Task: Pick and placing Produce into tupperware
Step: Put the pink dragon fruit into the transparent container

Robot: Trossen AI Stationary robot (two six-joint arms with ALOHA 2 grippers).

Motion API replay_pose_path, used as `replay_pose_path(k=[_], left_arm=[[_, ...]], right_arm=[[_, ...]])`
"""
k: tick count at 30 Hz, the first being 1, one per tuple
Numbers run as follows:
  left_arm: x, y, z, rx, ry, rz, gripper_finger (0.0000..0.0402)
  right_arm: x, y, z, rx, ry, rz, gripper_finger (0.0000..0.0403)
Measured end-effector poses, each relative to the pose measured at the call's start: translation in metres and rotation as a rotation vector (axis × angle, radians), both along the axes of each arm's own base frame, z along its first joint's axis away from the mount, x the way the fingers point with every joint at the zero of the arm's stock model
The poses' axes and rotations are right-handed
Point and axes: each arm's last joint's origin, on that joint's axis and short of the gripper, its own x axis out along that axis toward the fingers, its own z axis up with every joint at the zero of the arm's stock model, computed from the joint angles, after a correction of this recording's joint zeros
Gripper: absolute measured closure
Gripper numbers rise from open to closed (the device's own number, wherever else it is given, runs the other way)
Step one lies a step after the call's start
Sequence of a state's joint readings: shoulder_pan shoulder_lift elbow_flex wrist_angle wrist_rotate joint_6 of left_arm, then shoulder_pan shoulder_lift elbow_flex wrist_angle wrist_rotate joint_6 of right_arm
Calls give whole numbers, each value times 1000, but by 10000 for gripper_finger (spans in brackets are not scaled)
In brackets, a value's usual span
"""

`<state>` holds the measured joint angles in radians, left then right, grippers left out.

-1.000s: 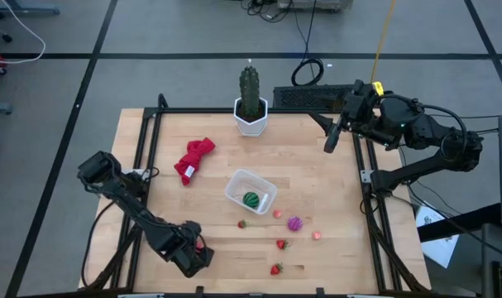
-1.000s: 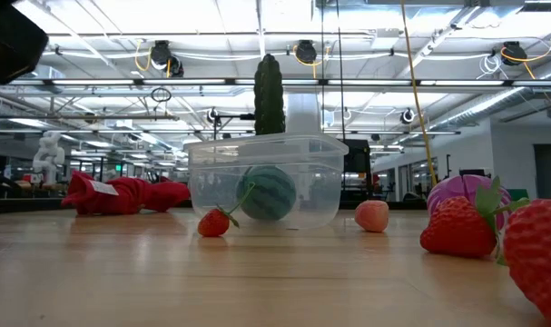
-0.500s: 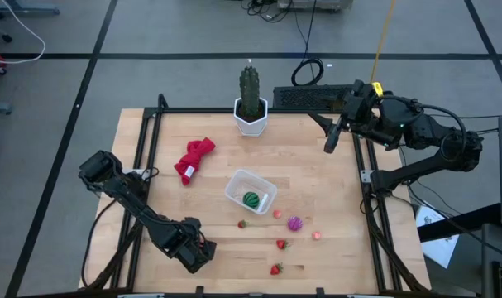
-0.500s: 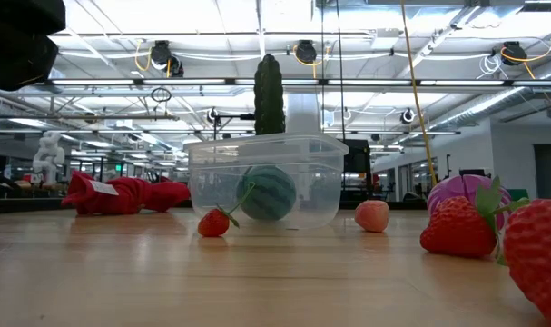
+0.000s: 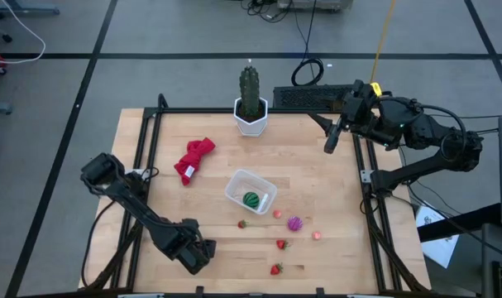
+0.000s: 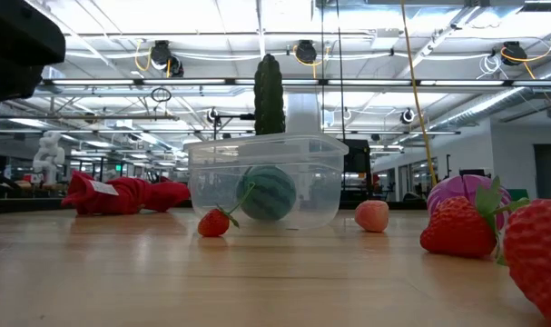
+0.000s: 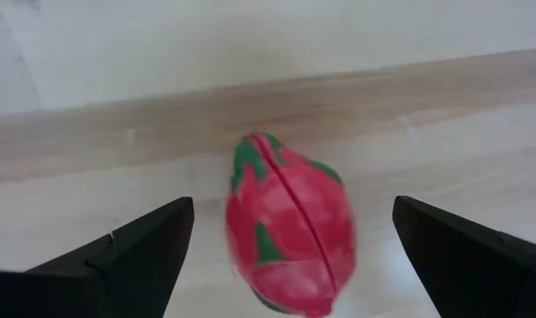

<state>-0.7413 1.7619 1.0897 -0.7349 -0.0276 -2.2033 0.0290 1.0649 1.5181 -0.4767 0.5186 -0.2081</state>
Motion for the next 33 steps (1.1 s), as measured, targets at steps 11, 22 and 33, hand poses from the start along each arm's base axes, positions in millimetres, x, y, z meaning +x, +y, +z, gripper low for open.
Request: replay_pose_path(k=[11,22,33], left_arm=[[3,-3,-12,20,5,46,9],[2,-2,-16,24,54,43,9],[3,-2,-17,31,41,45,9]], right_arm=[[0,0,0,-18,10,2,220],[0,0,0,-20,12,2,220],[0,0,-2,-21,35,3,220]])
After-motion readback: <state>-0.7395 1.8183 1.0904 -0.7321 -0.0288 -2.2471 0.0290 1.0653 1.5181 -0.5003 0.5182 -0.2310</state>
